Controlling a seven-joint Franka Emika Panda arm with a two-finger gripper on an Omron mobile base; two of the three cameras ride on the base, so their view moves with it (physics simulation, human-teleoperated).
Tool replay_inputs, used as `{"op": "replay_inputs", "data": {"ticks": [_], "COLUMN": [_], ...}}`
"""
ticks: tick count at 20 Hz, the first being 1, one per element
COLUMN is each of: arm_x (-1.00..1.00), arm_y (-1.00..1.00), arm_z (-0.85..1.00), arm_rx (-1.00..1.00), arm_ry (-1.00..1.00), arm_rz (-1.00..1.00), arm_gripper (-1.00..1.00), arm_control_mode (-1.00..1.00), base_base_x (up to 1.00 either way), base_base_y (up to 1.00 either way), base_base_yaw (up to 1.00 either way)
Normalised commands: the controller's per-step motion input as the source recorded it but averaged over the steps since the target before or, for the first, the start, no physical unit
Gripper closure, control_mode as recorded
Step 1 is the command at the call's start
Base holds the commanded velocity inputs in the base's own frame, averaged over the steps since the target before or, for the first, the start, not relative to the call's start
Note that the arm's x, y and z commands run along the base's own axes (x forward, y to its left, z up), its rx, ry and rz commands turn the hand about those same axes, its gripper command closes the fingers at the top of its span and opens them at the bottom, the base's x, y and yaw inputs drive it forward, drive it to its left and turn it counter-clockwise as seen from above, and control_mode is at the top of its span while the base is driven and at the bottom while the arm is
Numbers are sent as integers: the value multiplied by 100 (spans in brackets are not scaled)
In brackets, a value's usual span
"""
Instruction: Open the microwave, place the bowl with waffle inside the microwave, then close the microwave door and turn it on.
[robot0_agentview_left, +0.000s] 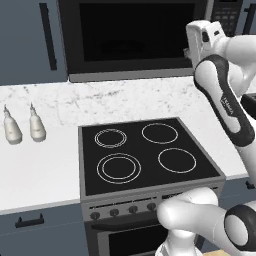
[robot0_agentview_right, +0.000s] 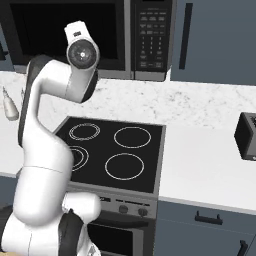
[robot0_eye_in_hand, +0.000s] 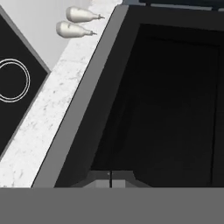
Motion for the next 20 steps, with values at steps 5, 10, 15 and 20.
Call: {"op": "replay_inputs", "data": {"ticks": [5,10,15,20], "arm_x": [-64,-25,38,48], "arm_y": [-98,-67,-6,-31], "arm_z": [-12,-19,-15,-15], "arm_rx": [23,10,0,0], "arm_ry": [2,0,1,0], "arm_rz": [1,0,0,0], "arm_gripper": [100,100,100,100], "arm_control_mode": [-100,-100,-100,-100], "base_base_x": [0,0,0,0], "base_base_y": [0,0,0,0], "base_base_yaw": [0,0,0,0]}}
